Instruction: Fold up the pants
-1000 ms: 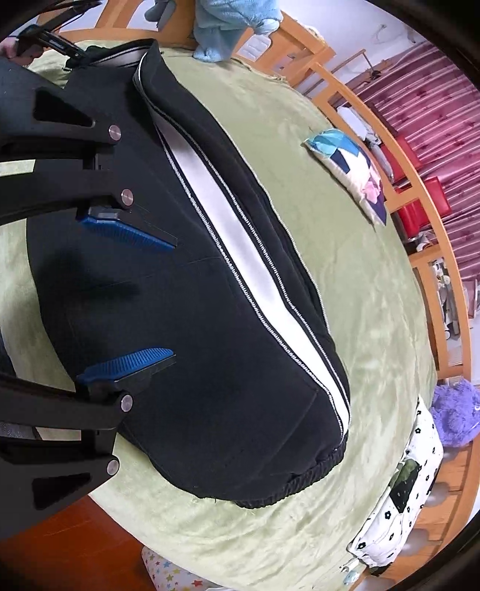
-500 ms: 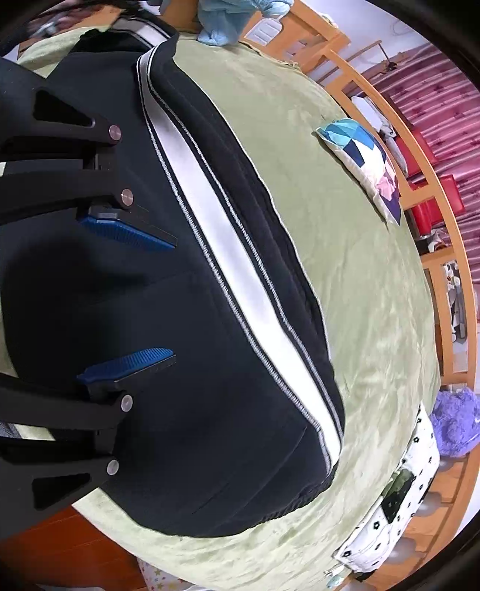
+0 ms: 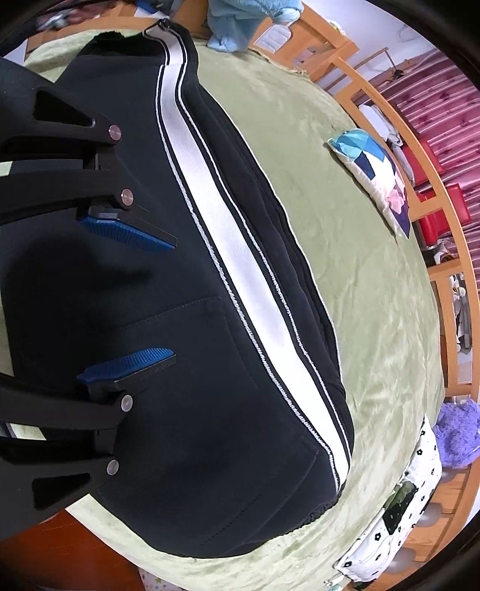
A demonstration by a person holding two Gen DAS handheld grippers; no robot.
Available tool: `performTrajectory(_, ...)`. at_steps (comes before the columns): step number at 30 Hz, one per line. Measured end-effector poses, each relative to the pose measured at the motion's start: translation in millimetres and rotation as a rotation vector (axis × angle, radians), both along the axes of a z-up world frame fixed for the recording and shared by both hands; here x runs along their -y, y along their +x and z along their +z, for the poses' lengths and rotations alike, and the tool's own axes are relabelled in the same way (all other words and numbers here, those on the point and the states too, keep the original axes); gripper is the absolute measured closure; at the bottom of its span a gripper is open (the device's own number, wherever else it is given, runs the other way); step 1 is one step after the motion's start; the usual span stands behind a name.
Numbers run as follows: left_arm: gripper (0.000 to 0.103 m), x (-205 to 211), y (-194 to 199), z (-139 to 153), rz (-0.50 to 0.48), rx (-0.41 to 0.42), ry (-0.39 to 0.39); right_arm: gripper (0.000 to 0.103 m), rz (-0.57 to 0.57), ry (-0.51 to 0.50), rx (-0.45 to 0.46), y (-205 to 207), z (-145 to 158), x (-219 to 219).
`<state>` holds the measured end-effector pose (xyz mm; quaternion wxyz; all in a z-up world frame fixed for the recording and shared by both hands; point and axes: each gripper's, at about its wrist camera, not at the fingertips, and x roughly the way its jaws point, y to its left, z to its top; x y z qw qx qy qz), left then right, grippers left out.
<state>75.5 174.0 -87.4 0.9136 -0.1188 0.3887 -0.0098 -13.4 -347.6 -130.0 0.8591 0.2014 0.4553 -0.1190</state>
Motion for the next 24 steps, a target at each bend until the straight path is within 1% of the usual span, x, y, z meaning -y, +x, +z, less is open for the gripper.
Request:
performTrajectory(2, 0.035, -8, -20, -10, -0.003, -0.018, -0.061, 0.049, 0.006, 0.011, 0.007, -3, 0, -2)
performTrajectory(4, 0.035, -17, -45, -22, 0.016, -0.030, -0.092, 0.049, 0.012, 0.020, 0.009, -4, -1, -3)
performTrajectory(6, 0.035, -26, -67, -32, 0.033, -0.033, -0.087, 0.049, 0.019, 0.027, 0.007, -6, -3, -6)
performTrajectory(8, 0.035, -33, -79, -39, 0.062, -0.054, -0.059, 0.049, 0.022, 0.031, 0.003, -7, -5, -8)
performTrajectory(9, 0.035, -37, -82, -45, 0.060, -0.071, -0.061, 0.049, 0.024, 0.034, 0.001, -7, -6, -10)
performTrajectory(11, 0.035, -37, -82, -52, 0.053, -0.092, -0.054, 0.049, 0.027, 0.038, -0.001, -7, -8, -11)
performTrajectory(12, 0.035, -38, -80, -55, 0.061, -0.098, -0.031, 0.049, 0.026, 0.040, -0.004, -7, -9, -13)
performTrajectory(15, 0.035, -35, -72, -55, 0.083, -0.085, 0.040, 0.049, 0.035, 0.053, -0.015, -4, -12, -18)
performTrajectory(16, 0.035, -33, -68, -55, 0.076, -0.076, 0.045, 0.049, 0.040, 0.053, -0.015, -3, -12, -21)
performTrajectory(18, 0.035, -20, -53, -51, 0.013, -0.060, 0.023, 0.049, 0.061, 0.032, -0.017, 0, -11, -29)
performTrajectory(19, 0.035, -11, -46, -50, -0.025, -0.055, 0.024, 0.049, 0.068, 0.020, -0.021, 1, -11, -32)
performTrajectory(22, 0.035, 26, -23, -49, -0.126, -0.027, 0.063, 0.049, 0.074, 0.012, -0.032, 4, -12, -36)
performTrajectory(24, 0.035, 46, -5, -54, -0.156, -0.044, 0.080, 0.049, 0.073, 0.020, -0.038, 6, -13, -37)
